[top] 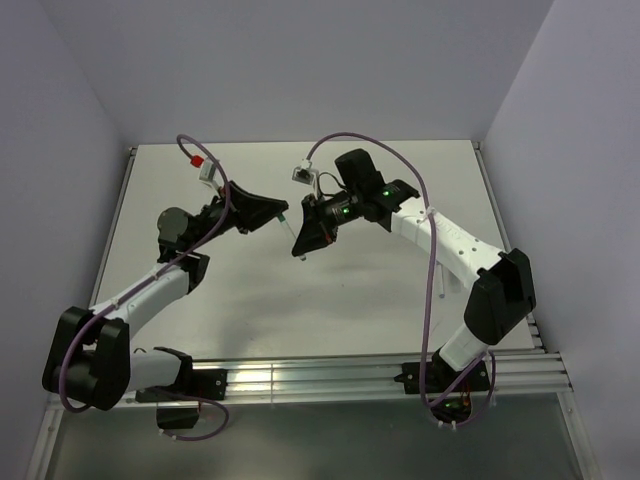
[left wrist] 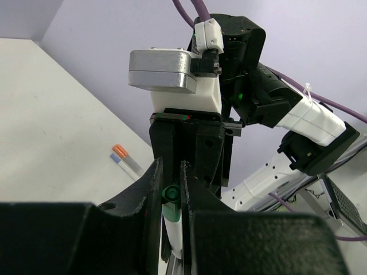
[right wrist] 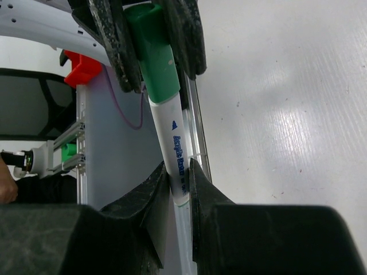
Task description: Insert the pens into the pen caps
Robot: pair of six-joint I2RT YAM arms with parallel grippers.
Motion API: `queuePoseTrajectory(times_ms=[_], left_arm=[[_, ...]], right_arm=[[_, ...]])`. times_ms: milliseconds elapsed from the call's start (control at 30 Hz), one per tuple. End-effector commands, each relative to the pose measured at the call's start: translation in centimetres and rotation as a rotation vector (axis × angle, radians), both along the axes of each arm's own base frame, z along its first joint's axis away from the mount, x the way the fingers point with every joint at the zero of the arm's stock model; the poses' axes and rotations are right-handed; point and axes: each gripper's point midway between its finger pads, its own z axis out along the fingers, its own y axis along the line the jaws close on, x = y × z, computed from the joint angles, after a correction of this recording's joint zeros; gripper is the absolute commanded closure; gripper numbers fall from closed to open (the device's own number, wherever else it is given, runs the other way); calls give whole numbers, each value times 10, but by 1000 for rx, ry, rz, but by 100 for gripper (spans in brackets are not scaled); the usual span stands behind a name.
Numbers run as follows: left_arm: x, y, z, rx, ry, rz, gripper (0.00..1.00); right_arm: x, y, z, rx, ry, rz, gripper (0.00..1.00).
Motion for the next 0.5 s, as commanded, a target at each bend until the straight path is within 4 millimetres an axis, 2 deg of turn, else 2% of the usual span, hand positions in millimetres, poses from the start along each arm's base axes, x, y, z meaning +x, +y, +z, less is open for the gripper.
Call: queuePoseTrajectory(times_ms=[0,300,467], left_arm=[[-107,-23,-60,178,143,-488,100],[-127,-17,-83,269,158,-576,100],[-135,-15,-74,224,144,-589,100]], right_arm=[[87,13,111,255,-477,-188,100],[91,7,117,249,-509,-196,100],[95,5,121,247,-538,-209,100]])
